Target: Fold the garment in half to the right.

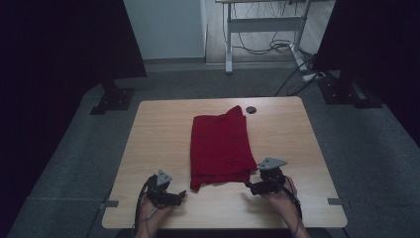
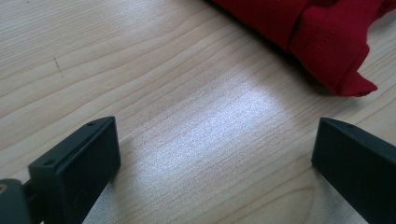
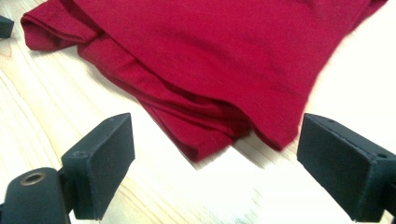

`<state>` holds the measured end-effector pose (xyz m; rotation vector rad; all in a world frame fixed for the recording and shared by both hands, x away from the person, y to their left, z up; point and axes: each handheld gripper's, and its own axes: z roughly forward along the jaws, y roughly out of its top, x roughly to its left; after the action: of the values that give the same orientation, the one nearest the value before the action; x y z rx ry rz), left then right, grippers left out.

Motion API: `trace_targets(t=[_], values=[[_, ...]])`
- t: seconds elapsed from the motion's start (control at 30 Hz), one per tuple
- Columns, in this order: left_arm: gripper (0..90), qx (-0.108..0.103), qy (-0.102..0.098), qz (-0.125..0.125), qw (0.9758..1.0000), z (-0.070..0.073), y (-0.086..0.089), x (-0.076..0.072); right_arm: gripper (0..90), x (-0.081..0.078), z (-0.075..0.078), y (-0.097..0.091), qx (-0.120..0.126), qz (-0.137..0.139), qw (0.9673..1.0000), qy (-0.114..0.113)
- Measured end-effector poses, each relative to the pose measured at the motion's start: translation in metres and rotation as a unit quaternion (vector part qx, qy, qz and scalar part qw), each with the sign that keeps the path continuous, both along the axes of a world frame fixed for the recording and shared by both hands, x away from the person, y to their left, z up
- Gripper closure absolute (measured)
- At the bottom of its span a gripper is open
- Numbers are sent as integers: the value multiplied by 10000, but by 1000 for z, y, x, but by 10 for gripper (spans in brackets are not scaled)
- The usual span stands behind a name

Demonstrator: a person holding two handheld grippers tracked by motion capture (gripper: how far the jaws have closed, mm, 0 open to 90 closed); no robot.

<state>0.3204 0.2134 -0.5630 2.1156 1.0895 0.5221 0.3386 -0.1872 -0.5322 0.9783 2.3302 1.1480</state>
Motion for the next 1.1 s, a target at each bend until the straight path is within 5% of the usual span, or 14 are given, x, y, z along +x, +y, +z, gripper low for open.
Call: trace_targets(t=[0.57, 1.1], values=[[13, -1, -3, 2, 10000, 0, -1, 0, 108, -20, -13, -32, 41, -237, 9997, 71], [14, 0, -5, -4, 10000, 0, -2, 0, 96, -32, -38, -54, -175, -550, 9979, 302]])
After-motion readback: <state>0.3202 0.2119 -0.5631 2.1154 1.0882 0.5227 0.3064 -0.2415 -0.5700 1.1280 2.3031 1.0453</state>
